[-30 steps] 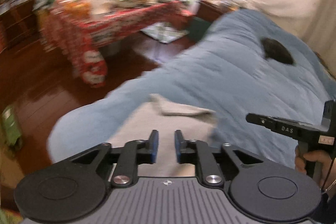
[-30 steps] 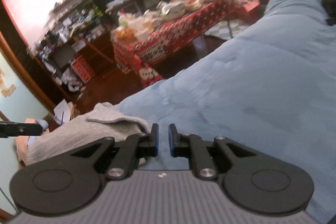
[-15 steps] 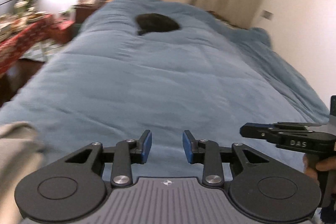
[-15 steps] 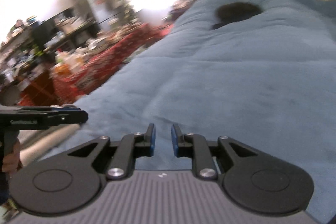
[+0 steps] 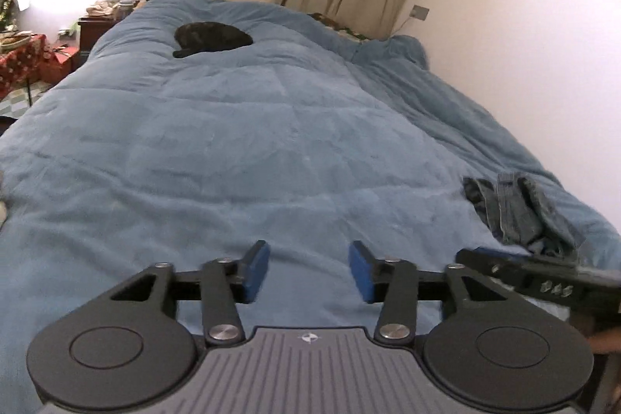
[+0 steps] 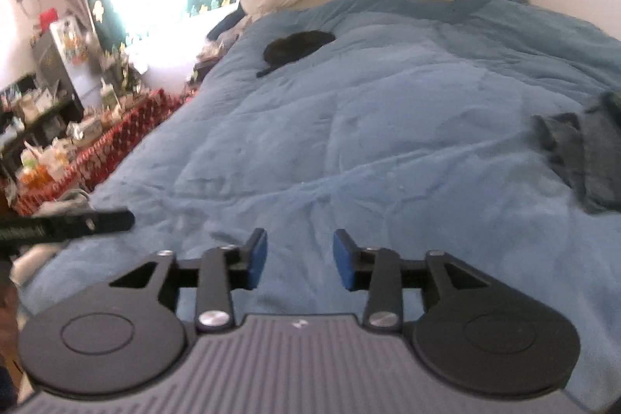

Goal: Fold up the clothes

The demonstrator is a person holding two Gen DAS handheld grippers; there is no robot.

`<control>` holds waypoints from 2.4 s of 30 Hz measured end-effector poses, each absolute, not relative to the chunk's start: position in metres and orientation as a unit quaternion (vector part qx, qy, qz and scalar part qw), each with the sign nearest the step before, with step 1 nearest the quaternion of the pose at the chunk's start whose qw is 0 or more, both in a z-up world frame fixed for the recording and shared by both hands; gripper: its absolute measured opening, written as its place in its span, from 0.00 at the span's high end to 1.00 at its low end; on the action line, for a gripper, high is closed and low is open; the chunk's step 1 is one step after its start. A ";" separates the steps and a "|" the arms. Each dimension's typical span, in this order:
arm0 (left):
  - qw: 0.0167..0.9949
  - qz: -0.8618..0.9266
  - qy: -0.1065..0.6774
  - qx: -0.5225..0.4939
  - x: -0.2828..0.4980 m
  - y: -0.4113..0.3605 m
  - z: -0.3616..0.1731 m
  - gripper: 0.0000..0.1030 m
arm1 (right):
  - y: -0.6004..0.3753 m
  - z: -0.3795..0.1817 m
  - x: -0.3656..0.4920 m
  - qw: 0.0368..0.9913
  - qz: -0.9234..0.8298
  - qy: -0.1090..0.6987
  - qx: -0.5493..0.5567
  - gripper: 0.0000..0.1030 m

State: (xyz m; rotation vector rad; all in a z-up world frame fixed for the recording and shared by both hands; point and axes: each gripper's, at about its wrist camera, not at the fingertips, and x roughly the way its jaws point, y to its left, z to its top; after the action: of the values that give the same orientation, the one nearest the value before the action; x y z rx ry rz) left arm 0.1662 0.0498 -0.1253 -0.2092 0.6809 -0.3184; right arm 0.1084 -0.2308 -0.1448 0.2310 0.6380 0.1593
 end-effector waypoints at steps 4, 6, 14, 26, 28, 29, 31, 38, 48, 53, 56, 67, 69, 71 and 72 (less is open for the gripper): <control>0.923 -0.150 0.337 -0.105 0.135 0.041 -0.120 0.42 | -0.219 -0.134 0.078 0.946 0.074 0.304 0.085 0.23; 0.923 -0.146 0.339 -0.111 0.123 0.041 -0.118 0.38 | -0.215 -0.132 0.065 0.947 0.076 0.301 0.085 0.17; 0.927 -0.112 0.345 -0.092 0.087 0.043 -0.105 0.33 | -0.210 -0.121 0.026 0.944 0.094 0.300 0.103 0.01; 0.943 -0.065 0.325 -0.040 0.040 0.018 -0.069 0.13 | -0.197 -0.068 -0.026 0.955 0.063 0.283 0.055 0.01; 0.945 -0.053 0.322 -0.021 0.032 0.013 -0.062 0.12 | -0.193 -0.061 -0.034 0.953 0.048 0.294 0.050 0.01; 0.946 -0.046 0.321 -0.012 0.029 0.011 -0.059 0.12 | -0.192 -0.057 -0.038 0.953 0.043 0.297 0.049 0.01; 0.947 -0.033 0.319 0.008 0.022 0.007 -0.055 0.08 | -0.191 -0.052 -0.048 0.953 0.039 0.296 0.053 0.01; 0.951 -0.012 0.309 0.022 0.006 0.002 -0.043 0.06 | -0.190 -0.034 -0.068 0.958 0.002 0.283 0.042 0.01; 0.944 -0.006 0.329 -0.025 -0.003 0.011 -0.042 0.06 | -0.174 -0.020 -0.078 0.937 -0.031 0.347 -0.011 0.01; 0.938 0.015 0.344 -0.027 -0.001 0.013 -0.046 0.06 | -0.169 -0.020 -0.084 0.941 -0.048 0.335 -0.005 0.01; 0.932 0.012 0.362 -0.024 0.000 0.012 -0.050 0.06 | -0.172 -0.019 -0.079 0.938 -0.045 0.344 0.003 0.01; 0.935 0.007 0.355 -0.018 -0.005 0.007 -0.050 0.06 | -0.174 -0.023 -0.071 0.933 -0.044 0.356 0.014 0.01; 0.935 0.006 0.355 -0.017 -0.006 0.007 -0.050 0.06 | -0.173 -0.023 -0.071 0.933 -0.043 0.358 0.014 0.01; 0.935 0.007 0.354 -0.014 -0.007 0.007 -0.050 0.06 | -0.173 -0.024 -0.069 0.932 -0.041 0.360 0.013 0.01; 0.935 0.008 0.354 -0.013 -0.007 0.006 -0.050 0.06 | -0.173 -0.024 -0.069 0.932 -0.041 0.360 0.014 0.01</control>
State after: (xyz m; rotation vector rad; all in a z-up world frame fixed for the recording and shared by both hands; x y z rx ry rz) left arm -0.0072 0.0065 -0.0500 -0.0266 0.7233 0.0163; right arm -0.0691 -0.1733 -0.0239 0.0287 0.7368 -0.0833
